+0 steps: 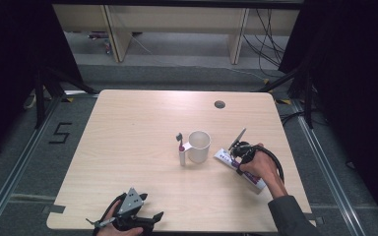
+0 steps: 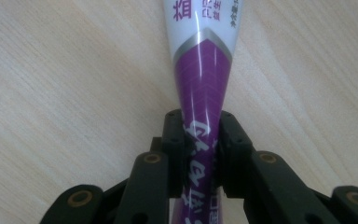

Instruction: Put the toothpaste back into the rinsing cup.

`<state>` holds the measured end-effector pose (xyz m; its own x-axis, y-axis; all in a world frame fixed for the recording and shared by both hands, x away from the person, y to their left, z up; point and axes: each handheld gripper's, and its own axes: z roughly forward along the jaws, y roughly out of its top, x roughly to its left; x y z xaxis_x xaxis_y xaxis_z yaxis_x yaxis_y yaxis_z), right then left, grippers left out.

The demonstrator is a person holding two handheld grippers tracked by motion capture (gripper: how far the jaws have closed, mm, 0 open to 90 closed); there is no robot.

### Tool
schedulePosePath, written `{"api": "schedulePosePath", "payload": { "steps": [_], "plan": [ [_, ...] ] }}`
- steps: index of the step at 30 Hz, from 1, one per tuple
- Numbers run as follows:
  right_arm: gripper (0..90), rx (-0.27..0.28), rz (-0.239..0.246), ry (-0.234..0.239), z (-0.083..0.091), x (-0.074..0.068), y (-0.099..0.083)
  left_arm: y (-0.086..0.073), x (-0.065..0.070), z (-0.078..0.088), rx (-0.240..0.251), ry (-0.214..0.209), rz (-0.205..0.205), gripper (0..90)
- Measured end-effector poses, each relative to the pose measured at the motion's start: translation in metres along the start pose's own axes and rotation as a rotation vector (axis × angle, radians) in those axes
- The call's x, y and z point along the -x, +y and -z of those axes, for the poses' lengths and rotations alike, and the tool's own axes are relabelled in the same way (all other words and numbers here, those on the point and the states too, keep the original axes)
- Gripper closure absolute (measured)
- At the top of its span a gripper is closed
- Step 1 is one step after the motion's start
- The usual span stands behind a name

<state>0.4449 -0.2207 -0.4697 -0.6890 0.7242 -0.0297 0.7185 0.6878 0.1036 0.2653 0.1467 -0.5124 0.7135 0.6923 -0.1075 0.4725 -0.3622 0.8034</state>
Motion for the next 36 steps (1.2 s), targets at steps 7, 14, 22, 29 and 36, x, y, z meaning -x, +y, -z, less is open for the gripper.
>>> {"api": "schedulePosePath", "payload": {
  "steps": [7,14,22,29,36],
  "plan": [
    [76.3,-0.025,0.056,-0.017,-0.001,0.0,0.003,0.001,-0.001,0.002,-0.015,0.012,-0.016,17.2],
    [76.9,-0.022,0.028,-0.013,0.0,-0.003,0.003,0.001,0.0,0.001,0.001,0.004,0.001,17.3],
    [77.5,0.089,0.018,0.031,0.017,0.011,-0.012,0.0,0.0,0.0,0.0,0.011,-0.003,17.4],
    [77.5,0.184,-0.039,0.066,0.028,0.02,-0.02,0.0,0.0,-0.001,0.018,0.005,0.017,17.4],
    [77.5,0.32,-0.082,0.099,0.048,0.027,-0.027,0.0,0.001,0.0,0.018,0.007,0.02,17.4]
  ]
}}
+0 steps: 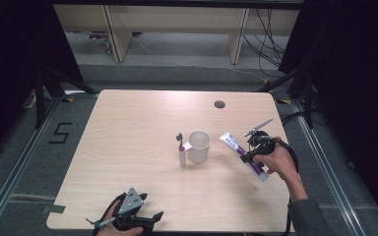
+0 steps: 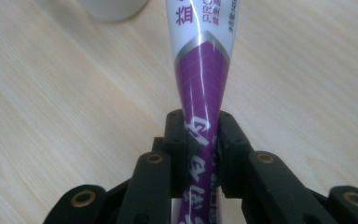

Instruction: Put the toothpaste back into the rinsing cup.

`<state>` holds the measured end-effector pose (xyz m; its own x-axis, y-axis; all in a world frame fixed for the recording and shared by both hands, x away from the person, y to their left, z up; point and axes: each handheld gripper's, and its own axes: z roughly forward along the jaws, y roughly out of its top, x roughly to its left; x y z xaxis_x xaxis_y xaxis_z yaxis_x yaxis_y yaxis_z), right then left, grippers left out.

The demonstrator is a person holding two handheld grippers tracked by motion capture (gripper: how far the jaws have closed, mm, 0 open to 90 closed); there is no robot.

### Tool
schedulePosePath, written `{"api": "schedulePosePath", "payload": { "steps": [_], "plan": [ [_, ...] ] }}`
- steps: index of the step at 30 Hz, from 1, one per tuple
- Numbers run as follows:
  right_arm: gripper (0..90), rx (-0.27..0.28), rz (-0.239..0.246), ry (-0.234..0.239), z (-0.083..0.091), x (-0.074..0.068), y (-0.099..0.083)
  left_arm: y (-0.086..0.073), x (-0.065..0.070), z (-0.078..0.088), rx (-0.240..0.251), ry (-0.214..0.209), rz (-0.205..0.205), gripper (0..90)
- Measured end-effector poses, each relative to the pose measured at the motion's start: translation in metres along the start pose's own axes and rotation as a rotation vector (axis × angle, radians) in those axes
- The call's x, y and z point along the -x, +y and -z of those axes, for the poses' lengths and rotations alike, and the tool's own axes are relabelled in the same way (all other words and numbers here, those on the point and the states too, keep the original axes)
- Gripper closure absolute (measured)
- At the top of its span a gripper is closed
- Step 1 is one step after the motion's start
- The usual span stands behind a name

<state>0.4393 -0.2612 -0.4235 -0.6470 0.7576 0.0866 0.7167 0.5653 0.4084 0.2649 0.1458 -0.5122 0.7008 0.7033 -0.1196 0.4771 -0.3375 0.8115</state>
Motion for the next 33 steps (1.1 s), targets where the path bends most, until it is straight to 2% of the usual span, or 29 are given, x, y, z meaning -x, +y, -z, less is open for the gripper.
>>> {"api": "schedulePosePath", "payload": {
  "steps": [1,3,5,7,9,11,12,13,14,16,17,18,19,20,21,24,26,27,28,29,30,31,32,33],
  "plan": [
    [77.5,0.007,-0.004,-0.014,0.002,-0.001,0.0,0.0,0.0,0.0,0.0,0.0,0.0,17.4],
    [77.5,0.036,0.0,-0.007,0.004,0.0,0.002,0.0,-0.001,0.001,-0.005,0.002,-0.003,17.4],
    [77.5,0.074,-0.019,-0.014,0.006,0.0,0.003,0.0,0.0,0.001,0.003,0.002,0.008,17.4],
    [77.6,0.102,-0.036,-0.019,0.007,0.001,0.004,0.0,-0.002,0.002,-0.013,0.001,-0.01,17.4],
    [77.6,0.131,-0.021,-0.007,0.01,0.002,0.005,0.0,-0.002,0.001,-0.01,0.0,-0.009,17.4],
    [77.6,0.174,-0.018,-0.022,0.013,0.003,0.006,0.0,-0.002,0.002,-0.013,0.003,-0.01,17.4],
    [77.6,0.199,-0.017,-0.015,0.014,0.003,0.007,0.0,-0.002,0.002,-0.013,0.002,-0.012,17.4],
    [77.7,0.224,-0.04,-0.008,0.015,0.001,0.008,0.0,-0.002,0.002,-0.014,0.003,-0.01,17.4],
    [77.7,0.25,-0.022,-0.017,0.015,0.002,0.009,0.0,-0.002,0.001,-0.009,0.001,-0.007,17.4],
    [77.7,0.259,-0.019,-0.005,0.018,0.002,0.011,0.0,-0.002,0.001,-0.011,0.001,-0.008,17.4],
    [77.7,0.292,-0.015,-0.005,0.019,0.0,0.014,0.0,-0.002,0.002,-0.014,0.004,-0.009,17.4],
    [77.7,0.297,-0.016,0.004,0.02,-0.001,0.016,0.0,-0.002,0.002,-0.014,0.004,-0.009,17.4],
    [77.7,0.338,-0.014,-0.005,0.019,-0.002,0.018,0.0,-0.001,0.001,-0.005,0.0,-0.001,17.4],
    [77.7,0.325,-0.017,-0.005,0.021,-0.003,0.02,0.0,-0.001,0.002,-0.003,0.002,-0.001,17.4],
    [77.7,0.338,-0.001,-0.007,0.021,-0.004,0.022,0.0,-0.001,0.002,-0.003,0.001,-0.002,17.4],
    [77.7,0.348,-0.008,-0.008,0.022,-0.009,0.029,0.0,-0.001,0.001,-0.003,0.001,-0.001,17.4],
    [77.7,0.368,0.019,-0.019,0.02,-0.01,0.033,0.0,0.0,0.0,0.012,0.0,0.009,17.4],
    [77.7,0.378,0.013,-0.018,0.02,-0.012,0.034,0.0,-0.001,0.002,-0.004,0.001,-0.004,17.4],
    [77.7,0.387,-0.016,-0.002,0.019,-0.015,0.037,0.0,-0.001,0.002,-0.003,0.001,-0.003,17.4],
    [77.7,0.378,-0.019,-0.002,0.021,-0.016,0.039,0.0,-0.001,0.002,-0.003,0.0,-0.003,17.4],
    [77.7,0.418,-0.016,-0.01,0.017,-0.018,0.041,0.0,-0.001,0.002,-0.003,0.0,-0.003,17.4],
    [77.8,0.428,-0.004,-0.015,0.018,-0.019,0.044,0.0,0.0,0.001,-0.001,0.006,0.002,17.4],
    [77.8,0.433,-0.021,-0.014,0.019,-0.022,0.046,0.0,0.0,0.001,-0.003,0.0,0.003,17.4],
    [77.7,0.429,-0.008,-0.01,0.02,-0.022,0.048,0.0,0.0,0.001,-0.003,0.0,0.003,17.4]
  ]
}}
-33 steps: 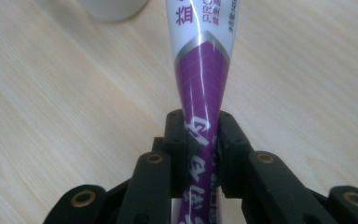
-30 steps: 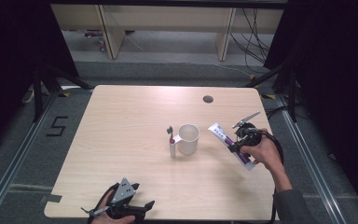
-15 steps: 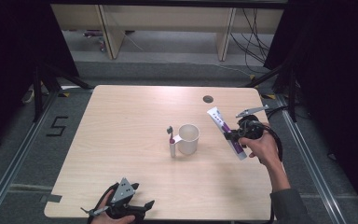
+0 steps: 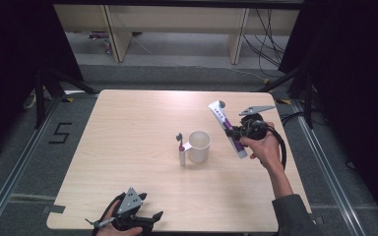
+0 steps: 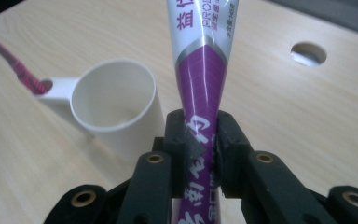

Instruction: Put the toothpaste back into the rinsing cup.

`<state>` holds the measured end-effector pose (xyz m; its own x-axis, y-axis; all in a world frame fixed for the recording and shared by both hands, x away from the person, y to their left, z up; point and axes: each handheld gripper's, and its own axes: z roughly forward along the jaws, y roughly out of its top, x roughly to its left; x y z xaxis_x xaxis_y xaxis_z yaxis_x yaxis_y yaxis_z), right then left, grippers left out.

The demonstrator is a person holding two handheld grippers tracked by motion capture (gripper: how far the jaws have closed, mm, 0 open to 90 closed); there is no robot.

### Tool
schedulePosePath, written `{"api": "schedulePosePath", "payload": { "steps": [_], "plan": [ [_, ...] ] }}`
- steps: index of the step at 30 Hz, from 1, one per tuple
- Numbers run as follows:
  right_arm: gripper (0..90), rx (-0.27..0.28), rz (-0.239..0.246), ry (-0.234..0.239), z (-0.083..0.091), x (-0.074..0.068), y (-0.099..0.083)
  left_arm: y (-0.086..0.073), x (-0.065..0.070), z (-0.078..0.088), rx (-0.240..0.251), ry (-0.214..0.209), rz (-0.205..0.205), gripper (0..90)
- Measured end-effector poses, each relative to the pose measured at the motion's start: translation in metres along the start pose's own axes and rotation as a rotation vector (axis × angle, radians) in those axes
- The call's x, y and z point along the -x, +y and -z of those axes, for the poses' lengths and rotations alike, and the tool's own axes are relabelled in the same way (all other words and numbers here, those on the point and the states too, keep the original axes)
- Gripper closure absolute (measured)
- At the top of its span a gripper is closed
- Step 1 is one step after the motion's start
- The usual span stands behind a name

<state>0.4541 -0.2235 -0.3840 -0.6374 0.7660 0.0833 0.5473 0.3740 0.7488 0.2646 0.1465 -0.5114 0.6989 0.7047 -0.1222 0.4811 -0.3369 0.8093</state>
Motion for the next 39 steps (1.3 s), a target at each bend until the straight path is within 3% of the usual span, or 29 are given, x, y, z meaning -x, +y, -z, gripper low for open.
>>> {"api": "schedulePosePath", "payload": {
  "steps": [1,10,13,15,16,19,20,21,22,23,28,29,38,39],
  "plan": [
    [77.7,0.029,0.018,0.006,-0.002,-0.001,0.002,0.0,0.0,0.0,0.001,-0.002,-0.007,17.4],
    [77.7,0.054,0.047,0.037,-0.013,-0.018,0.023,0.0,0.0,0.001,-0.005,0.0,-0.007,17.4],
    [77.7,0.115,0.069,0.031,-0.018,-0.023,0.031,0.0,0.0,0.001,0.009,-0.004,0.0,17.4],
    [77.7,0.154,0.04,0.052,-0.021,-0.026,0.034,0.001,-0.001,0.002,-0.006,0.004,-0.02,17.4],
    [77.7,0.17,0.06,0.062,-0.022,-0.026,0.036,0.001,0.0,0.002,0.009,-0.003,-0.003,17.4],
    [77.8,0.193,0.054,0.052,-0.023,-0.031,0.04,0.001,0.0,0.002,0.007,0.001,-0.009,17.4],
    [77.8,0.21,0.077,0.045,-0.025,-0.03,0.042,0.001,0.0,0.002,0.006,-0.002,-0.01,17.4],
    [77.7,0.215,0.053,0.057,-0.026,-0.033,0.043,0.001,0.0,0.002,0.007,-0.002,-0.01,17.4],
    [77.7,0.229,0.082,0.043,-0.026,-0.032,0.044,0.001,0.0,0.002,0.006,-0.002,-0.009,17.4],
    [77.8,0.244,0.057,0.058,-0.028,-0.034,0.045,0.001,0.0,0.002,0.006,-0.002,-0.009,17.4],
    [77.8,0.253,0.029,0.074,-0.035,-0.039,0.049,0.001,0.0,0.003,0.006,-0.004,-0.008,17.4],
    [77.8,0.251,0.053,0.073,-0.036,-0.038,0.049,0.001,0.0,0.003,0.006,-0.005,-0.005,17.4],
    [77.9,0.278,0.055,0.085,-0.051,-0.046,0.05,0.001,0.0,0.003,0.009,-0.007,-0.006,17.4],
    [78.0,0.289,0.048,0.106,-0.054,-0.047,0.05,0.001,0.0,0.003,0.009,-0.007,-0.006,17.4]
  ]
}}
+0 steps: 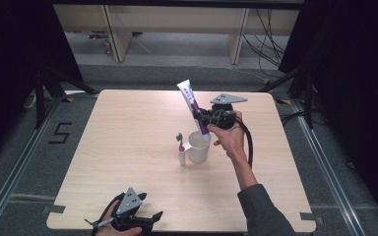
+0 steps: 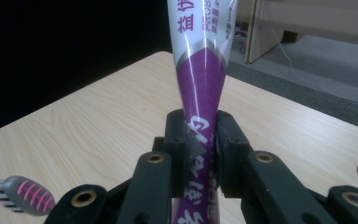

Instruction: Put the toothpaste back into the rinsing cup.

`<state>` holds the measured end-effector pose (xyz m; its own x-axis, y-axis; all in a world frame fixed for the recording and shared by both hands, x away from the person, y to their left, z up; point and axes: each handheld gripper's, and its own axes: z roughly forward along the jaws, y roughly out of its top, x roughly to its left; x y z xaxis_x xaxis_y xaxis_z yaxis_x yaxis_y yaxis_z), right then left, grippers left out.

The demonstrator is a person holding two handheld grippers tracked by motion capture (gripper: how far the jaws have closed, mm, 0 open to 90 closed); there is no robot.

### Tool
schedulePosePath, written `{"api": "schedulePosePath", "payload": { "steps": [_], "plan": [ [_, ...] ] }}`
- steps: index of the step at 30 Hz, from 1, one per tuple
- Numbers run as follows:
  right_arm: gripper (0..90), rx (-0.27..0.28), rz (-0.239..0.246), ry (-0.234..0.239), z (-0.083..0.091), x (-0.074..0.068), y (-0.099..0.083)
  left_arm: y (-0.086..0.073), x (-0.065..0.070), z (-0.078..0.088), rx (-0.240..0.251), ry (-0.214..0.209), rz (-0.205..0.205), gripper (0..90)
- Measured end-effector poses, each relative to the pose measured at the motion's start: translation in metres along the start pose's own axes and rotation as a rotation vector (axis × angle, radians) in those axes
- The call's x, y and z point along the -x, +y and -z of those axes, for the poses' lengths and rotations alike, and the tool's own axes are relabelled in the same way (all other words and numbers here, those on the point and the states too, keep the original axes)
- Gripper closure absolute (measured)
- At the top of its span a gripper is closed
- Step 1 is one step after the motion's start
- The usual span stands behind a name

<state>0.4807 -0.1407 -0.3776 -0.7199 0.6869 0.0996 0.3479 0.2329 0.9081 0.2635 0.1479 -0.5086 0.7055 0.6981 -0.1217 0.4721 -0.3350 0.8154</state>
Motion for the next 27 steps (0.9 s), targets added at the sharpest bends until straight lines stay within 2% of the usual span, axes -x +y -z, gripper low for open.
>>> {"api": "schedulePosePath", "payload": {
  "steps": [1,3,6,7,8,10,11,14,15,16,19,21,22,23,25,27],
  "plan": [
    [77.9,0.008,0.013,-0.015,-0.001,0.0,-0.001,0.0,0.0,-0.001,0.011,-0.003,0.006,17.4],
    [77.9,0.009,-0.015,0.001,-0.004,-0.002,-0.003,0.0,0.0,-0.001,0.011,-0.003,0.005,17.4],
    [77.9,0.016,-0.001,-0.002,-0.006,-0.003,-0.005,0.0,0.0,0.0,0.007,-0.002,-0.002,17.4],
    [77.9,0.022,-0.001,0.005,-0.007,-0.004,-0.007,0.0,-0.001,0.0,-0.008,0.007,-0.016,17.4],
    [77.9,0.02,-0.003,0.005,-0.008,-0.004,-0.008,0.0,0.0,-0.001,0.011,-0.005,0.005,17.4],
    [77.9,0.027,0.005,0.002,-0.009,-0.003,-0.011,0.0,0.001,0.0,0.0,-0.002,0.003,17.4],
    [77.9,0.035,0.009,0.004,-0.01,-0.003,-0.013,0.0,0.001,0.0,0.009,-0.003,0.004,17.4],
    [77.9,0.03,-0.02,0.024,-0.012,-0.005,-0.018,0.0,0.001,0.0,-0.002,-0.002,0.003,17.4],
    [77.9,0.036,0.0,0.02,-0.013,-0.004,-0.02,0.0,0.0,0.0,-0.005,0.0,-0.001,17.4],
    [77.9,0.027,-0.013,0.014,-0.013,-0.006,-0.021,0.0,0.0,0.0,-0.006,0.0,-0.003,17.4],
    [77.9,0.036,-0.004,0.032,-0.017,-0.004,-0.027,0.0,0.001,0.0,0.004,-0.005,0.005,17.4],
    [77.8,0.036,-0.018,0.027,-0.018,-0.006,-0.031,0.0,0.001,0.0,-0.001,-0.003,0.004,17.4],
    [77.8,0.031,0.002,0.028,-0.019,-0.004,-0.032,0.0,0.001,0.0,-0.002,-0.003,0.003,17.4],
    [77.8,0.033,-0.023,0.032,-0.019,-0.005,-0.034,0.0,0.001,0.0,-0.004,-0.003,0.0,17.4],
    [77.8,0.027,-0.013,0.023,-0.019,-0.004,-0.035,-0.001,0.001,-0.001,0.007,-0.007,0.004,17.4],
    [77.8,0.026,-0.028,0.024,-0.019,-0.005,-0.038,0.0,0.001,0.0,0.002,-0.005,0.002,17.4]
  ]
}}
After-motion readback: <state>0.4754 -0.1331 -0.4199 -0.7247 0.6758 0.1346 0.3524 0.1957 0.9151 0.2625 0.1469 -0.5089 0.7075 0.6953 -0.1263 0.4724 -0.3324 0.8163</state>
